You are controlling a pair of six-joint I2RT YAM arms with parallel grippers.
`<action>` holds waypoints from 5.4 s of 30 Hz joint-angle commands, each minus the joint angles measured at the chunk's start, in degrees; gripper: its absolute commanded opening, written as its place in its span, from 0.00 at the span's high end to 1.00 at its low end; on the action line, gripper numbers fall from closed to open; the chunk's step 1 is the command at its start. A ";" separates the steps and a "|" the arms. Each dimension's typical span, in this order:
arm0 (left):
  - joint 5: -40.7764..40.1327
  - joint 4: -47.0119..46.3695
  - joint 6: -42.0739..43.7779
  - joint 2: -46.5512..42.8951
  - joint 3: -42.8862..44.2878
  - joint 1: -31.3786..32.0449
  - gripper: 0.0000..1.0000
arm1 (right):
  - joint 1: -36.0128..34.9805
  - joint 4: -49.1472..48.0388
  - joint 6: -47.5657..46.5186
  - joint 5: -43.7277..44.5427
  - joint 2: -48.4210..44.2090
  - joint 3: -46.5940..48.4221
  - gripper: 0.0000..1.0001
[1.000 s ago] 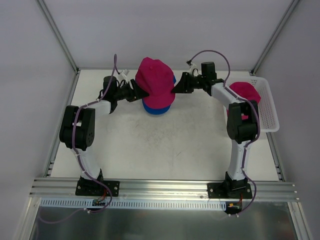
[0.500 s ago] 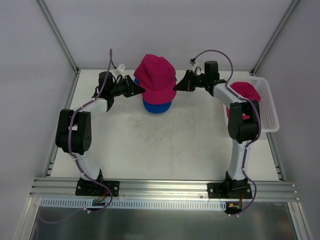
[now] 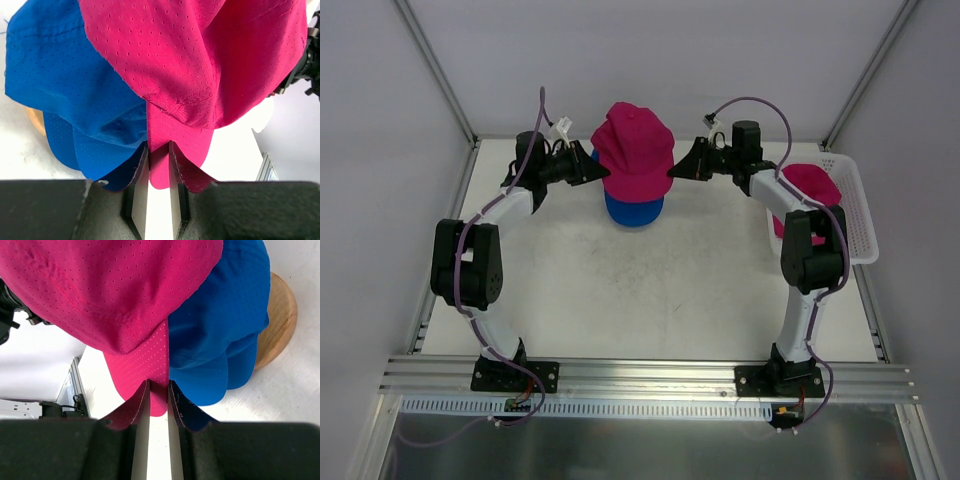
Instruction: Stack the hats
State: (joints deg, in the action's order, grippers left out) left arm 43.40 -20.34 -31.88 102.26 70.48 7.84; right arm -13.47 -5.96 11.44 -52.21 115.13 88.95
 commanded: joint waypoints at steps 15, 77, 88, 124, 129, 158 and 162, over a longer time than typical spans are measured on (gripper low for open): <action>-3.49 1.61 5.07 2.51 -1.22 1.39 0.98 | -4.19 5.25 -4.68 2.98 2.73 1.58 1.00; -11.14 28.51 16.15 14.45 41.39 1.30 0.31 | -2.07 8.51 0.60 18.98 13.71 35.95 0.45; -15.35 26.93 13.42 21.14 43.69 1.75 0.31 | -5.77 7.36 -3.35 22.32 20.30 36.21 0.56; -5.17 24.03 16.50 2.25 34.12 -5.02 0.01 | 10.48 20.19 -21.81 21.96 -20.63 8.10 0.00; -5.86 24.99 23.50 -5.74 25.80 -4.94 0.01 | 16.45 33.16 -29.96 26.97 -26.88 2.03 0.01; -11.40 30.97 32.23 -25.18 -1.83 -4.93 0.01 | 29.03 42.70 -39.83 51.15 6.24 15.20 0.42; -12.99 31.41 32.14 -24.48 -1.40 -4.94 0.01 | 28.68 43.04 -40.61 55.19 9.67 15.99 0.41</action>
State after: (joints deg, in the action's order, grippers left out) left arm 32.25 10.81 -0.36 77.67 67.57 2.63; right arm 15.57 38.30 -29.85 -2.42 123.33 102.59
